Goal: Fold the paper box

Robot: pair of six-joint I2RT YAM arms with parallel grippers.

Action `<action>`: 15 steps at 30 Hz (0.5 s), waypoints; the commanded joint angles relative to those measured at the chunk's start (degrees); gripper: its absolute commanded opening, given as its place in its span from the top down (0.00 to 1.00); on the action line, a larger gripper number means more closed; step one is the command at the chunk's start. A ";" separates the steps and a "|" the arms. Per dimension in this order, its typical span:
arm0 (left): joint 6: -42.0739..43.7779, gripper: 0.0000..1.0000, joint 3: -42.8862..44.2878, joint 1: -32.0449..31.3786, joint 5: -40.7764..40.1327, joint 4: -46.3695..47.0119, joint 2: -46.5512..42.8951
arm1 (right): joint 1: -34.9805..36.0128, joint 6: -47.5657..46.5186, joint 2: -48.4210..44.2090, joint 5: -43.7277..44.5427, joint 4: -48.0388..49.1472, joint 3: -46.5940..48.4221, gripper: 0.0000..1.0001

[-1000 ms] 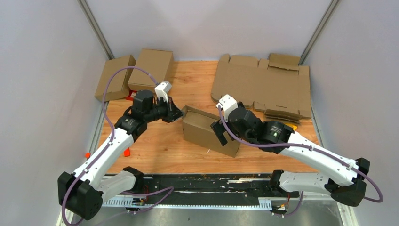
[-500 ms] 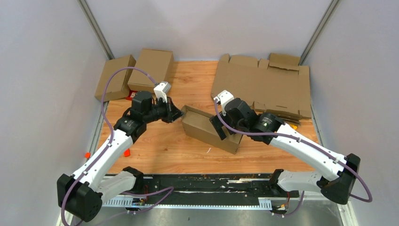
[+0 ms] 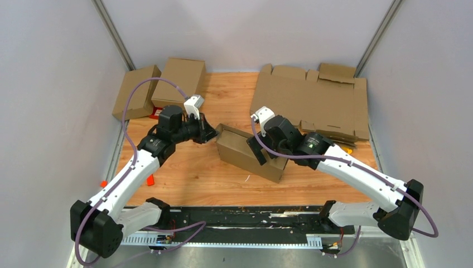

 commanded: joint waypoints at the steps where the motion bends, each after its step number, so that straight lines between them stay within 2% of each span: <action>1: 0.97 1.00 0.15 0.12 -0.78 -0.30 0.92 | -0.15 -0.70 1.01 -0.92 -1.12 0.94 0.01; 9: 1.95 1.00 -3.09 0.04 -3.19 1.17 -0.85 | -0.85 1.72 -2.20 -1.16 -2.88 1.33 0.00; 15: 2.03 1.00 -3.14 -0.05 -3.82 1.20 -1.24 | -3.22 5.80 -7.87 -0.73 -8.20 1.74 0.01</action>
